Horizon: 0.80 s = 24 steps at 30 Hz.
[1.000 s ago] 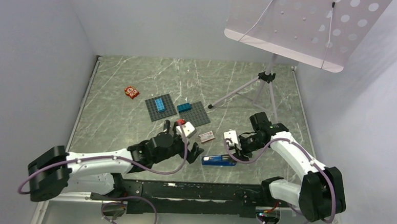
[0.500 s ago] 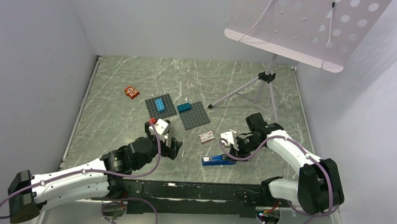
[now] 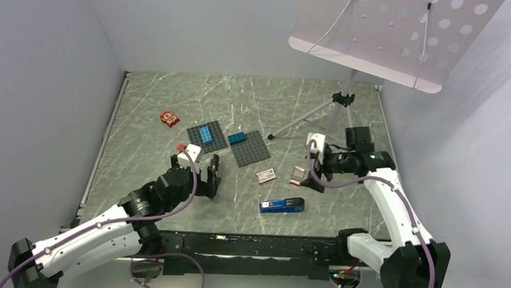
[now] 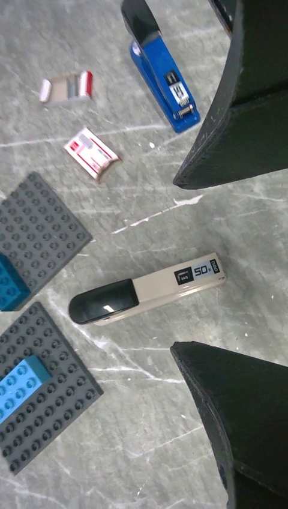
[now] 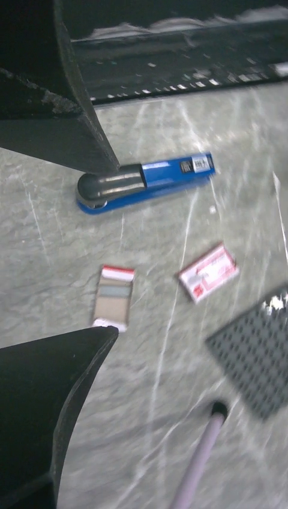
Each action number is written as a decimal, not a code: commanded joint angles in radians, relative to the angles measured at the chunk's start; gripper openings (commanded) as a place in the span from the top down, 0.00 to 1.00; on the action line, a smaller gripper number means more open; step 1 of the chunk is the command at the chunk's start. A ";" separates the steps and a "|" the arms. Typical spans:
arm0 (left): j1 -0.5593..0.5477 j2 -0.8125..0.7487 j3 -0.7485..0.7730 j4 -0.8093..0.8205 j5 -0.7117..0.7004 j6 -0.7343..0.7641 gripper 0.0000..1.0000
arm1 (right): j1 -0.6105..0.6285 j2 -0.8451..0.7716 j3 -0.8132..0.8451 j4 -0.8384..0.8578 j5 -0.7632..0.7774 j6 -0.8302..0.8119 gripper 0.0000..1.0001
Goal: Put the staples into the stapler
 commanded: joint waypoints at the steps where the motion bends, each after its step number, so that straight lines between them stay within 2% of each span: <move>1: 0.020 -0.066 0.131 -0.094 0.037 -0.072 0.01 | -0.150 -0.088 0.005 0.239 -0.036 0.459 0.00; 3: 0.021 -0.098 0.173 -0.137 0.001 -0.076 0.01 | -0.194 -0.121 0.018 0.312 0.004 0.637 0.00; 8: 0.022 -0.140 0.261 -0.222 -0.071 -0.014 0.01 | -0.238 -0.242 -0.021 0.458 0.072 0.848 0.00; 16: 0.023 -0.161 0.342 -0.284 -0.083 0.050 0.01 | -0.238 -0.270 -0.030 0.520 0.081 0.918 0.00; 24: 0.022 -0.194 0.335 -0.297 -0.081 0.046 0.01 | -0.238 -0.291 -0.057 0.607 0.259 1.119 0.00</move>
